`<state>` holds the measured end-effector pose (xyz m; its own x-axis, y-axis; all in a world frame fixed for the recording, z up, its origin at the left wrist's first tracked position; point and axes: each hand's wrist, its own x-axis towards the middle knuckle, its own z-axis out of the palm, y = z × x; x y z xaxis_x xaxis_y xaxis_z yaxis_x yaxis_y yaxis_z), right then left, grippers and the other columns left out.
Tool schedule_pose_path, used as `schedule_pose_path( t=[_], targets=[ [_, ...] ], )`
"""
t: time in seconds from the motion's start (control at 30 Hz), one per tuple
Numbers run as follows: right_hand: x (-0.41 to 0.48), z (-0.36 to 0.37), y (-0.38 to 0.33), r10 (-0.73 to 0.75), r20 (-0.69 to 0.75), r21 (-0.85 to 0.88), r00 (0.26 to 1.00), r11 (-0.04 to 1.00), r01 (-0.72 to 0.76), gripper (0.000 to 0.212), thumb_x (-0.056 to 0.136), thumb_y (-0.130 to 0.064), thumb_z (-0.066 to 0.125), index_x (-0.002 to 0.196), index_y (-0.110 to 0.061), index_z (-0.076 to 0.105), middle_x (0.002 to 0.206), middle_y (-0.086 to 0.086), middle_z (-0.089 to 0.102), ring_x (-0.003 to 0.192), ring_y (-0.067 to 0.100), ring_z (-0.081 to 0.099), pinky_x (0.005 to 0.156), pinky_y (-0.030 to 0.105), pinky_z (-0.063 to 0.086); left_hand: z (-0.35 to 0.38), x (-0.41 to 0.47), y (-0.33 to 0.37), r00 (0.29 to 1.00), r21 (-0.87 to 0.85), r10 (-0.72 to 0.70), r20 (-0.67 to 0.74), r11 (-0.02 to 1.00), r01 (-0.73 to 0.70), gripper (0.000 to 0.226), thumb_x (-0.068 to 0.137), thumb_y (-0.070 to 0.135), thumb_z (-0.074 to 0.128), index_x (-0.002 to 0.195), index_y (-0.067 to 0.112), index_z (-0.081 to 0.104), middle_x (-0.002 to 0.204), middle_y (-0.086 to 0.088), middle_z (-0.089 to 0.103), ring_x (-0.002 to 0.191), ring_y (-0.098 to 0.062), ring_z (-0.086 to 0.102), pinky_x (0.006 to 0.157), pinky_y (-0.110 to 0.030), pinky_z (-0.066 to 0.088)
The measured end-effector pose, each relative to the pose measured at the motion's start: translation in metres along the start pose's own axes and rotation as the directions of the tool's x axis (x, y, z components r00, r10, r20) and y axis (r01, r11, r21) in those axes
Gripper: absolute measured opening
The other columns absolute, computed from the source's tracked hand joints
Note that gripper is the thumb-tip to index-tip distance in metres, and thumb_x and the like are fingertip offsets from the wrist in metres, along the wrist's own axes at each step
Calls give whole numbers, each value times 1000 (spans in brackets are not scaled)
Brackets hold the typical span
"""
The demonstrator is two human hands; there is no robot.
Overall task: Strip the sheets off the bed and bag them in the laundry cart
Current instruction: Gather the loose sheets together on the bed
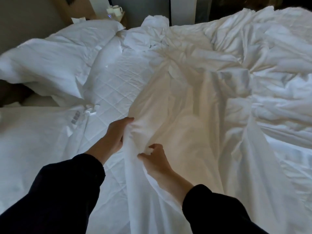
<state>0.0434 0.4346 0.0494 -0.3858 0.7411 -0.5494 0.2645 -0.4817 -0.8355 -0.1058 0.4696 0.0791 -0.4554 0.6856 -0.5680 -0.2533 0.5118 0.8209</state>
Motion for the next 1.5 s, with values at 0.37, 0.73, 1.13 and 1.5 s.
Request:
schedule_pose_path(
  t=[0.37,0.73,1.13,1.5],
  targets=[
    [-16,89,-4,-315,287,-421,905,807,414,48,72,-8,46,119,-17,47,122,4,51,115,22,52,94,38,46,-80,-20,-36,989,82,-141,40,987,137,49,71,42,76,106,9,69,95,-9,71,90,-26,66,87,-38,48],
    [-54,115,30,-380,544,-511,749,558,654,51,82,2,48,125,-23,59,130,-6,55,114,15,51,96,22,38,-118,-34,-68,925,242,49,-377,969,47,10,74,8,57,68,1,56,62,-10,52,55,-25,50,54,-27,39],
    [-95,63,129,-14,217,-932,976,294,212,31,86,-24,52,115,-16,47,118,9,55,114,29,53,89,35,39,-110,-114,-170,913,166,-308,267,948,271,28,69,5,53,95,0,64,82,-15,67,74,-29,67,75,-35,55],
    [-142,55,155,-152,95,-437,984,882,178,16,71,-12,60,70,-28,65,63,-7,65,61,6,59,63,26,47,-107,-164,-220,980,47,-140,-140,988,148,27,77,-4,55,103,-4,61,77,-14,63,61,-23,60,50,-26,52]
  ],
)
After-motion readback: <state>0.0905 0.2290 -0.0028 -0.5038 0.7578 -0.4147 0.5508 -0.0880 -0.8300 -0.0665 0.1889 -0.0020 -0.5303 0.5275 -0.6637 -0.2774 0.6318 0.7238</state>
